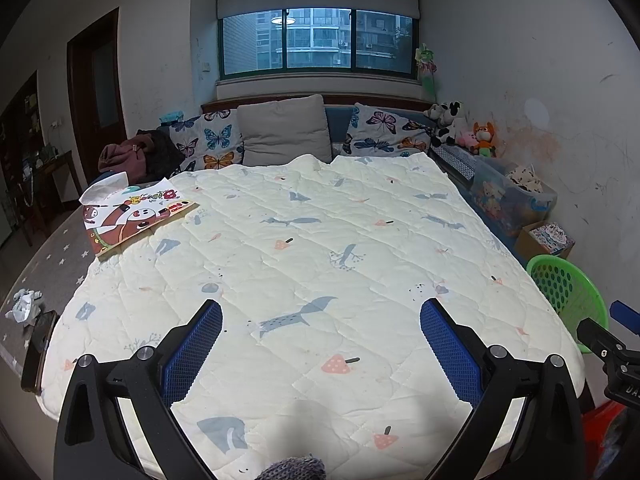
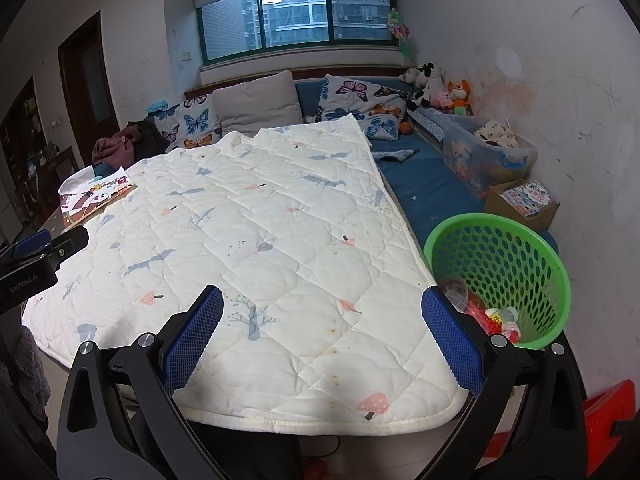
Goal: Collect trash
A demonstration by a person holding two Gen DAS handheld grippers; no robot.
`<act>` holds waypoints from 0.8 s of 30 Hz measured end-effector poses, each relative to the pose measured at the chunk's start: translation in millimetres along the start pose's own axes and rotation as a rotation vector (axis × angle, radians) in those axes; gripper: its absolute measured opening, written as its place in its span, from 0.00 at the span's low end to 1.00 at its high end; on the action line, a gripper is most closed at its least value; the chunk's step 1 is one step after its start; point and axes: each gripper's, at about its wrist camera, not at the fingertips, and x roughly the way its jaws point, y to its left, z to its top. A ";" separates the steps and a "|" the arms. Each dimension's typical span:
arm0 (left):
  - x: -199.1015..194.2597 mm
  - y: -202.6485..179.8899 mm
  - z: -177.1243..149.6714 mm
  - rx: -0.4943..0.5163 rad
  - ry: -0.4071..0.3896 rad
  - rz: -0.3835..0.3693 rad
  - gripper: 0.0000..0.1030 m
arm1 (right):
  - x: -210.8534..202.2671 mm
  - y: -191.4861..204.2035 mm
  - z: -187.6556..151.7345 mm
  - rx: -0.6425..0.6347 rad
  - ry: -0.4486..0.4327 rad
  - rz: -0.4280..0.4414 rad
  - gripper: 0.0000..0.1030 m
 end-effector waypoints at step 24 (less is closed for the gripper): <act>5.2 -0.6 -2.4 0.007 0.008 -0.011 0.93 | 1.3 -0.7 -2.5 -0.001 0.004 -0.002 0.96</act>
